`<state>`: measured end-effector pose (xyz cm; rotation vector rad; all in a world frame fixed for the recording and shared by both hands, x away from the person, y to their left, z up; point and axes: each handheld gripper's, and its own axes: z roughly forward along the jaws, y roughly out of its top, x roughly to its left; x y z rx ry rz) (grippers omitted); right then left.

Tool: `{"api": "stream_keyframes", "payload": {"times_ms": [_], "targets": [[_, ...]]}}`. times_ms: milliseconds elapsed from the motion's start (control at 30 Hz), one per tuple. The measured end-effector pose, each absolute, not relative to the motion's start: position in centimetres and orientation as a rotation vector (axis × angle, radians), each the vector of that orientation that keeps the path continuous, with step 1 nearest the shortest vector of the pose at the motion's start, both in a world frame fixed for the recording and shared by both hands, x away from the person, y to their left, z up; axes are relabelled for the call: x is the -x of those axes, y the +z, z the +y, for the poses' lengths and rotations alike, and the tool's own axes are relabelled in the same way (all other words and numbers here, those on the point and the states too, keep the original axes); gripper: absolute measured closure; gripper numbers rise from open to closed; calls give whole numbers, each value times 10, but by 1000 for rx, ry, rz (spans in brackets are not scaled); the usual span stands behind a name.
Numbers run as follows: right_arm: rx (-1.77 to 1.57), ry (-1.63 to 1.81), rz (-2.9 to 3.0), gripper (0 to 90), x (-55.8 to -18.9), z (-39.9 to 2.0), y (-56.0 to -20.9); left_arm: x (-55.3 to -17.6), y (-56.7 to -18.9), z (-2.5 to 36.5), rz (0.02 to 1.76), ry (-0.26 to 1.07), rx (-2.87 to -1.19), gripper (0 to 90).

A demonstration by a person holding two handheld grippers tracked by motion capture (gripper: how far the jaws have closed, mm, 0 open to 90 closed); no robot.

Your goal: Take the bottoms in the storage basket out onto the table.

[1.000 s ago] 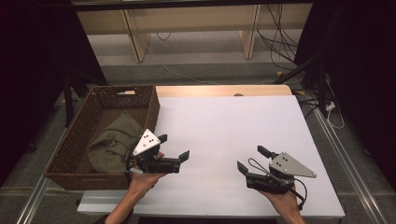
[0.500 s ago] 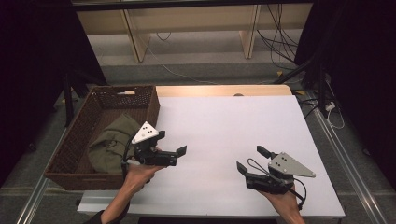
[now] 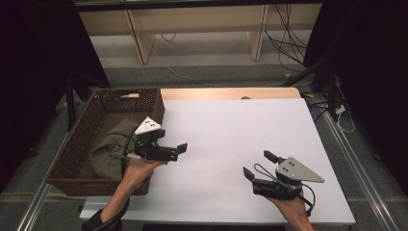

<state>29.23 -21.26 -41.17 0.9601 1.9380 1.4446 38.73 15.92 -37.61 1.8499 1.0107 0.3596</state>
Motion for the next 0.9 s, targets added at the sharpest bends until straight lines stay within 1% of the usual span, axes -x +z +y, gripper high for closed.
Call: {"api": "stream_keyframes", "payload": {"times_ms": [167,567,900], "targets": [[-961,1442,1939,166,-292,-212,-412,-399,-363,168,1031,369,-1881,6],[-961,1446,1942,167,-293,-212,-413,-424,-352,198,1132,374,-1883,9],[-956,1443,1959,168,-294,-210,-414,-437,-358,228,1237,409,-1901,13]]}}
